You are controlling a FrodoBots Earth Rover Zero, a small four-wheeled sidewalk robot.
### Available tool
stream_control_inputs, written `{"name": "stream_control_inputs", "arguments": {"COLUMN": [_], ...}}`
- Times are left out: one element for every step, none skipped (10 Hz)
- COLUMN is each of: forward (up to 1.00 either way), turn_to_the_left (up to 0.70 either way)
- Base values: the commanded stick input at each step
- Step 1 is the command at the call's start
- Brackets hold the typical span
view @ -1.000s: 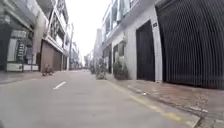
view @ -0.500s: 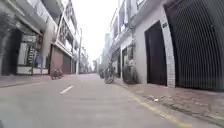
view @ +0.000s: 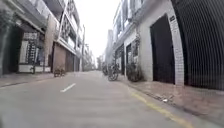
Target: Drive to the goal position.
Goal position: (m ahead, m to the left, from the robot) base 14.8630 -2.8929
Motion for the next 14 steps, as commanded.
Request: {"name": "stream_control_inputs", "arguments": {"forward": [0.46, 0.46, 0.46, 0.46, 0.46, 0.46, 0.46, 0.46, 0.46, 0.46, 0.46, 0.46, 0.46, 0.46], "turn_to_the_left": [0.0, 0.0, 0.0, 0.0, 0.0, 0.0, 0.0, 0.0, 0.0, 0.0, 0.0, 0.15, 0.41, 0.46]}}
